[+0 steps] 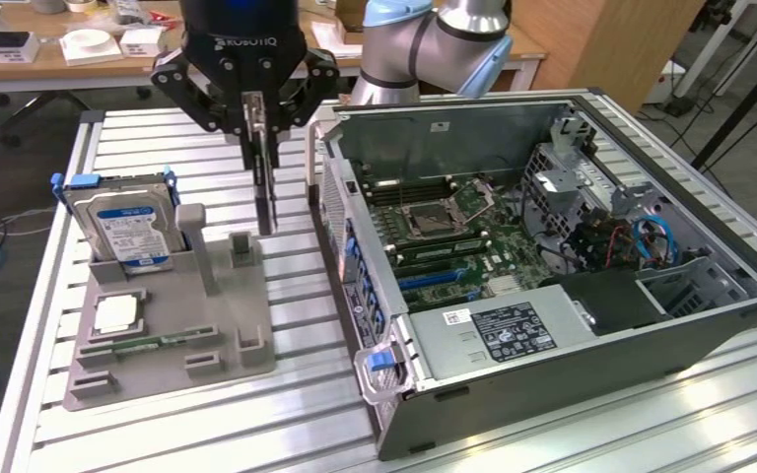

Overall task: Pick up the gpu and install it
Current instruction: 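Pick up the gpu and move the gpu toward the slot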

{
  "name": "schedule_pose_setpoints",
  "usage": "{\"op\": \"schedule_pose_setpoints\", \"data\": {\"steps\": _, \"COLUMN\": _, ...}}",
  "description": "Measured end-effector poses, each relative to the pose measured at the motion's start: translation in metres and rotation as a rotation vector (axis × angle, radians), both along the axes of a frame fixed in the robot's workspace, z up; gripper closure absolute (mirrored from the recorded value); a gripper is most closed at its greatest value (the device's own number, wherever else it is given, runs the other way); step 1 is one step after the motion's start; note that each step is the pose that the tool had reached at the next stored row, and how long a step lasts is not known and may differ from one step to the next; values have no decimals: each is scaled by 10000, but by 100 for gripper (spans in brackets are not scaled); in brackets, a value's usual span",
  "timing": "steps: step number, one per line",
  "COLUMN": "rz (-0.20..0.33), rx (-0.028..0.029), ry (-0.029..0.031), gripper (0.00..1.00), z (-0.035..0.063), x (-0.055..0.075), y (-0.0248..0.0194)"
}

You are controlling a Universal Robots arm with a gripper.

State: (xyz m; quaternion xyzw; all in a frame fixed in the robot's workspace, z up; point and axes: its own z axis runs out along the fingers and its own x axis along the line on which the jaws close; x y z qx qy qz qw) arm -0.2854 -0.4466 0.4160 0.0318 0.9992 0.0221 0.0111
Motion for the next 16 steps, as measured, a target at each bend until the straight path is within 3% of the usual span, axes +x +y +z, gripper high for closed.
{"op": "schedule_pose_setpoints", "data": {"steps": 16, "rz": 0, "rx": 0, "ry": 3, "gripper": 74, "z": 0, "x": 149, "y": 0}}
